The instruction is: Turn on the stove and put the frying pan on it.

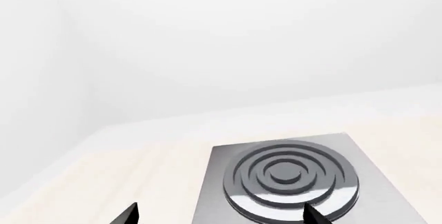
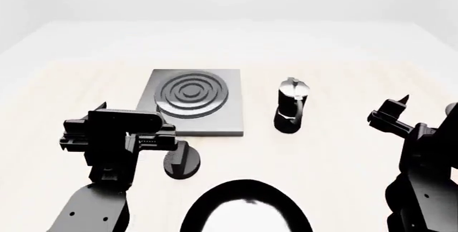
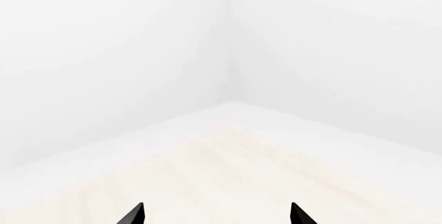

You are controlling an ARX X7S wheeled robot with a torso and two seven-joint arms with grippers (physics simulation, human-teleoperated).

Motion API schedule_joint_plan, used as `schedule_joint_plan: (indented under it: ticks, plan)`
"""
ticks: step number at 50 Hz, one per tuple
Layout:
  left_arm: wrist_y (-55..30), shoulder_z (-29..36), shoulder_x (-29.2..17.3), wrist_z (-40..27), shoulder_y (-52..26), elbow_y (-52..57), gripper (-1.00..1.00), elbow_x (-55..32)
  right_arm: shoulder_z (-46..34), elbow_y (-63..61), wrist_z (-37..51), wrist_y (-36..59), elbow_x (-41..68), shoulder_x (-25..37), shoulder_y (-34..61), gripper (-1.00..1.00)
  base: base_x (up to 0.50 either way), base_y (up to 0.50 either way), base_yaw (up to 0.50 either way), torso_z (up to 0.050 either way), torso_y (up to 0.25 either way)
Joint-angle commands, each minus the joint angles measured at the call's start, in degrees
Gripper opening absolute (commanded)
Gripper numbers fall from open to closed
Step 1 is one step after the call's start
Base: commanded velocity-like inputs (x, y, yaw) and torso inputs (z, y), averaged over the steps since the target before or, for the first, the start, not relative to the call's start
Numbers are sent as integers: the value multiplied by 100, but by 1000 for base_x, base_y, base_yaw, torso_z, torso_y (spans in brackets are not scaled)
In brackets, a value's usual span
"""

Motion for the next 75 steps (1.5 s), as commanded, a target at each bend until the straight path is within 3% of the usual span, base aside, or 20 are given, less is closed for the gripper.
schedule_joint_plan:
  ticks: [1, 8, 22, 26, 30, 31, 34, 39, 41, 42, 48, 53, 63, 75]
  plan:
    - [22, 6, -40, -24, 7, -33, 100, -43, -31, 20, 4, 14, 47, 24, 6, 100, 500, 0, 0, 0, 0]
    - [40, 15, -55, -46, 29, -42, 100, -64, -20, 3, -51, -11, 137, 30, 3, 100, 500, 0, 0, 0, 2]
    - [-117, 41, -90, -80, -8, 56, 100, -113, -26, -24, 8, 48, 185, 42, 5, 100, 0, 0, 0, 0, 0]
    - [-1128, 70, -90, 19, -412, 206, 100, -264, -58, 18, 8, 31, 186, 46, 2, 100, 0, 0, 0, 0, 0]
    - [-3805, -116, -28, 566, -1822, 812, 100, -918, -51, 16, 19, 10, 203, 40, -9, 100, 0, 0, 0, 0, 0]
    - [-4058, -263, -46, 332, -2004, 710, 100, -1279, -53, 42, 14, -22, 205, 33, -17, 100, 0, 0, 0, 0, 0]
    - [-4054, -829, -1012, -2246, -3082, -921, 100, -3857, -88, 80, 2, -59, 210, 26, -24, 100, 0, 0, 0, 0, 0]
    - [-3864, 29, -1675, -6544, -4315, -2695, 100, -8154, -71, 58, 2, -46, 247, 39, -29, 100, 0, 0, 0, 0, 0]
    - [-3854, 134, -1763, -6574, -4480, -2856, 100, -9873, -73, 47, 0, -33, 262, 45, -24, 100, 0, 0, 0, 0, 0]
    - [-3842, 193, -1815, -6544, -4562, -3059, 100, -10200, -80, 69, -9, -66, 259, 48, -41, 100, 0, 0, 0, 0, 0]
    - [-3657, 312, -1891, -6281, -4622, -3738, 100, -10255, -72, 40, 0, -7, 306, 62, -18, 100, 0, 0, 0, 0, 0]
    - [-3473, 517, -1947, -6663, -4705, -4438, 100, -10848, -101, 36, 7, -12, 313, 68, -27, 100, 0, 0, 0, 0, 0]
    - [-3497, 959, -2024, -6716, -4992, -5382, 100, -11076, -155, 73, 23, -45, 316, 79, -35, 100, 0, 0, 0, 0, 0]
    - [-3447, 1261, -1973, -5504, -4871, -5667, 100, -10026, -216, 103, 44, -50, 314, 95, -19, 100, 0, 0, 0, 0, 0]
